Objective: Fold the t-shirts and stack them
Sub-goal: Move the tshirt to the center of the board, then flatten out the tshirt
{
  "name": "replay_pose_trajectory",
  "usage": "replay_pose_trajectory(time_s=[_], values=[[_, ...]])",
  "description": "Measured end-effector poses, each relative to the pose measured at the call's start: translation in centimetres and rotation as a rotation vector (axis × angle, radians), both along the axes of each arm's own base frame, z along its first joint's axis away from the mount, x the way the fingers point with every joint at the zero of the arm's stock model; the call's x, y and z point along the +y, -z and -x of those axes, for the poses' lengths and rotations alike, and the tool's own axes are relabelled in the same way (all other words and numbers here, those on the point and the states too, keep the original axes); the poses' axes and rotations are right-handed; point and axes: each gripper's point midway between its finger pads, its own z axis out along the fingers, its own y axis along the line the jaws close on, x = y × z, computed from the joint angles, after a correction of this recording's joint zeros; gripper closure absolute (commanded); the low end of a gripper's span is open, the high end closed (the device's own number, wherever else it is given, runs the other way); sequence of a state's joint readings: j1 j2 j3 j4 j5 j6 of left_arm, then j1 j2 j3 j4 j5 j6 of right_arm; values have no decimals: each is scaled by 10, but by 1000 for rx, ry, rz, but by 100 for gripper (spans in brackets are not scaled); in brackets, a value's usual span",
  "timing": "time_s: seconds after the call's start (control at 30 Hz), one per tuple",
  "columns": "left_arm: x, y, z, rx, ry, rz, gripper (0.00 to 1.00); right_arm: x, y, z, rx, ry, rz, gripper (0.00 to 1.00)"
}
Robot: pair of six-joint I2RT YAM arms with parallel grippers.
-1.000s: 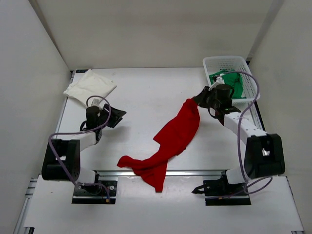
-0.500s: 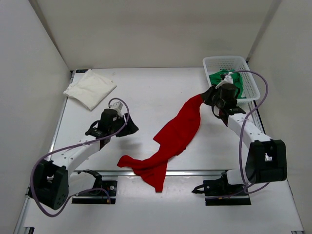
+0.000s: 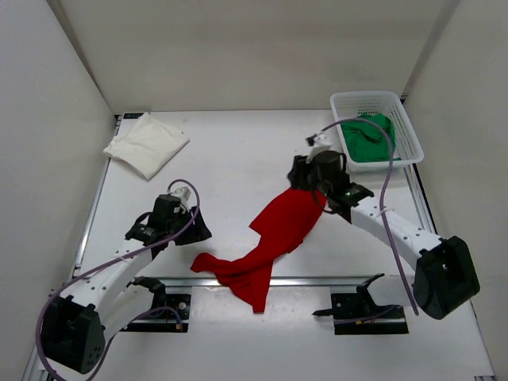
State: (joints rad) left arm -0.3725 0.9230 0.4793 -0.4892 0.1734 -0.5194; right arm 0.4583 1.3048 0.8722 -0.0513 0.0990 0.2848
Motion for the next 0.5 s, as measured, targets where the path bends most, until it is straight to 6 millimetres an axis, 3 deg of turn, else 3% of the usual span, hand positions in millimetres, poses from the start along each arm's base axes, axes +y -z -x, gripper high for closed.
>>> replay_pose_trajectory(time_s=[0.1,0.23,0.37,0.5], values=[[4,2,-2,9,-20,0,34,72,-2,41,-22,-278,-40,56],[1,11,6,50,2,-11,33,136,49,87,90,-527,29,54],[-1,14,13,68,17,-17,31,155,109,126,223,-644,154,49],[-5,14,18,75,44,-21,29,156,131,143,269,-678,239,45]])
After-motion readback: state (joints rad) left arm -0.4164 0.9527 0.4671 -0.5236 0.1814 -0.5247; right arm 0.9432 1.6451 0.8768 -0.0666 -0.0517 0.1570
